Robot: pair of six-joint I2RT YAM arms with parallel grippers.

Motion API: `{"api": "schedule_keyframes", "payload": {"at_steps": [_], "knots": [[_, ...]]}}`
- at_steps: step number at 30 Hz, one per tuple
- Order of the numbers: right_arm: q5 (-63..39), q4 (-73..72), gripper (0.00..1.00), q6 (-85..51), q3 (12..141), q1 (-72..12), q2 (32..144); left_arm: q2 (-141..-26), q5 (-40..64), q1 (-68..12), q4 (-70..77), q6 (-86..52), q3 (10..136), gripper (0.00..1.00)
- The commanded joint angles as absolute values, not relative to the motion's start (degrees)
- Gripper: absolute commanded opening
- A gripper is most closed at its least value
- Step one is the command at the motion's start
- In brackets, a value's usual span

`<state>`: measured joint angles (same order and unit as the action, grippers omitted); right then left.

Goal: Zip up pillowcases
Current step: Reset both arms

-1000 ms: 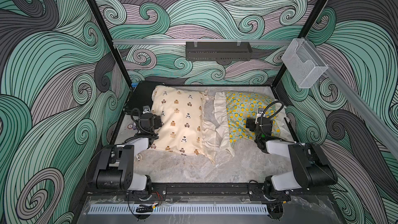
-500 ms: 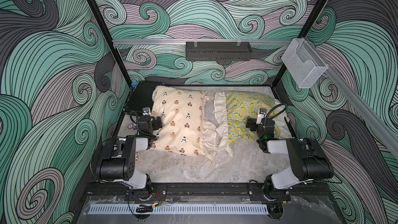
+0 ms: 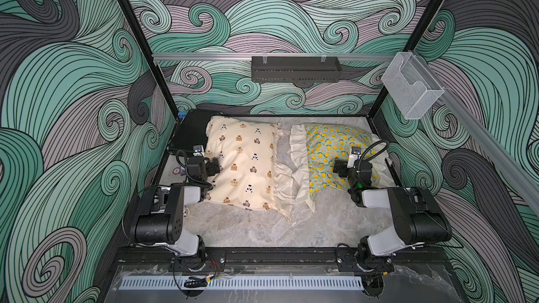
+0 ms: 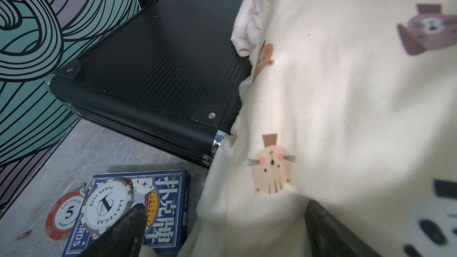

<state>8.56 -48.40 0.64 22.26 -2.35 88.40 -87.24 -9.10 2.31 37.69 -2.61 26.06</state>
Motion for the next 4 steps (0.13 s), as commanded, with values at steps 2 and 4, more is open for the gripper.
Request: {"api": "schedule_keyframes", "payload": {"at_steps": [2, 4], "knots": [[8.04, -49.24, 0.99, 0.62, 23.0, -2.46, 88.33, -87.4, -8.08, 2.46, 37.9, -3.08, 27.22, 0.99], [8.0, -49.74, 0.99, 0.7, 22.52, -2.46, 87.99, -87.39, -8.09, 2.5, 37.88, -3.08, 27.23, 0.99]]}}
